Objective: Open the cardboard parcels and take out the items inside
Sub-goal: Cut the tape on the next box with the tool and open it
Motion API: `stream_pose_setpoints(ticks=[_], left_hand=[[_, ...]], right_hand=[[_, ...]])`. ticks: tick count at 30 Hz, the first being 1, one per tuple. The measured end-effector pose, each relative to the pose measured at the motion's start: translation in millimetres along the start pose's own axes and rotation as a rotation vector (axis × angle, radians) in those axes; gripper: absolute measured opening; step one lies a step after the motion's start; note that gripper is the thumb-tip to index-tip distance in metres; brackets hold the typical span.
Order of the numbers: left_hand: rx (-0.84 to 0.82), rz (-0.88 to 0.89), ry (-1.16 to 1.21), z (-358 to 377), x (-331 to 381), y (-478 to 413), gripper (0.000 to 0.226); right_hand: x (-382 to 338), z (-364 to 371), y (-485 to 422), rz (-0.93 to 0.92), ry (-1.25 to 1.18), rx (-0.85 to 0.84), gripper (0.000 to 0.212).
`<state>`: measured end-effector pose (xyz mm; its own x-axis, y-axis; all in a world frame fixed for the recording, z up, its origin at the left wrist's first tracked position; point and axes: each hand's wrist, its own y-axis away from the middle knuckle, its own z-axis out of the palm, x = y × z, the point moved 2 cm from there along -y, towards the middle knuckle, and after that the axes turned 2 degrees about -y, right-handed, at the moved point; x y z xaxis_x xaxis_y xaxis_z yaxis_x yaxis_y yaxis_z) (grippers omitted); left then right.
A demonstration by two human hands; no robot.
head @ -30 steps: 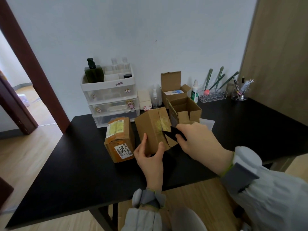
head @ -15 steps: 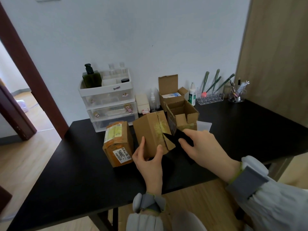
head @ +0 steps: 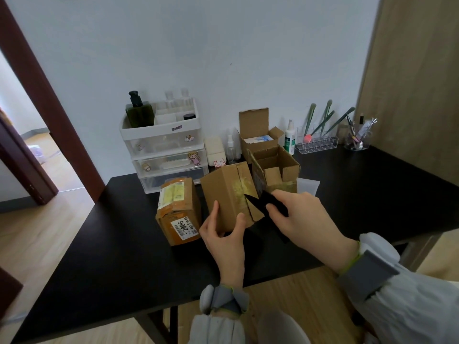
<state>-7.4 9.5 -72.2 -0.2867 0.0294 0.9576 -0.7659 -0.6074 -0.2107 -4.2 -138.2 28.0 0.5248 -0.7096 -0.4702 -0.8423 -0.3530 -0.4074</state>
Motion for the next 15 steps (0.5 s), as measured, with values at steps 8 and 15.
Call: stream_pose_setpoints(ticks=[8, 15], left_hand=[[-0.01, 0.022, -0.015, -1, 2, 1, 0.06], [-0.101, 0.061, -0.049, 3, 6, 10, 0.063]], right_hand=[[-5, -1, -2, 0.02, 0.072, -0.011, 0.018], [-13, 11, -18, 0.076, 0.12, -0.019, 0.019]])
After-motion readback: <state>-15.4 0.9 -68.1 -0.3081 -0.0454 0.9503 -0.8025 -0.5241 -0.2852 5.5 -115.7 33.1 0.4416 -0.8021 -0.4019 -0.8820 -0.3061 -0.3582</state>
